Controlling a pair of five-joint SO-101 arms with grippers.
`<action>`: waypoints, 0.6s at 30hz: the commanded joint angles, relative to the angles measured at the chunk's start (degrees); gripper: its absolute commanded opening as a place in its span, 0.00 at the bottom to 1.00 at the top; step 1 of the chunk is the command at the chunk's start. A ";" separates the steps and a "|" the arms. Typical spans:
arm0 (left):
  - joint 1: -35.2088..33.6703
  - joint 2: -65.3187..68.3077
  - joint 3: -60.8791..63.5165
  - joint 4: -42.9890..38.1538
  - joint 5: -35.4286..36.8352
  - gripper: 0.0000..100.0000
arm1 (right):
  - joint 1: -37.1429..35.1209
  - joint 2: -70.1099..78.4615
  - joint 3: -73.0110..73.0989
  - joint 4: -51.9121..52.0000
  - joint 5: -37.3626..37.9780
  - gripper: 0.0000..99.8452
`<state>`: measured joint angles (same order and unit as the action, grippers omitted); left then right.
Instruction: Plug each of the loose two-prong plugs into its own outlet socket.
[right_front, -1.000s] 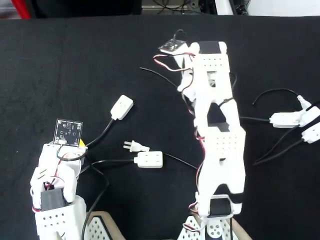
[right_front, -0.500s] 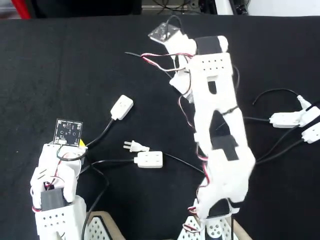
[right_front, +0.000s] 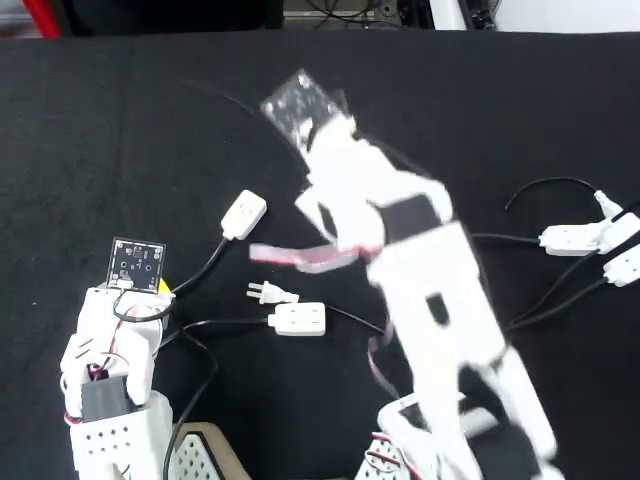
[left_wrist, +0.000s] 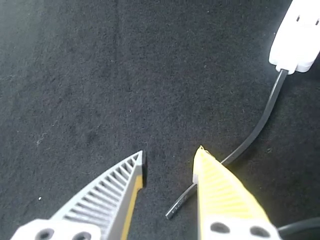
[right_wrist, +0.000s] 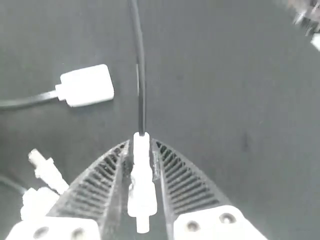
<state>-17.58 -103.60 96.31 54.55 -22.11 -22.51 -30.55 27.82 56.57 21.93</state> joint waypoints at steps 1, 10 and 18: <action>-0.40 -0.26 1.10 0.26 -0.53 0.17 | -3.16 -15.16 15.25 -14.07 -1.49 0.01; 0.13 -0.26 1.10 0.26 -0.35 0.17 | -4.13 -25.63 30.55 -24.18 -19.60 0.01; 10.95 -0.53 1.10 0.26 -0.18 0.17 | -6.42 -25.98 35.30 -39.03 -42.99 0.01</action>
<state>-13.71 -103.60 96.31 54.55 -22.11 -27.60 -54.90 62.02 22.99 -14.46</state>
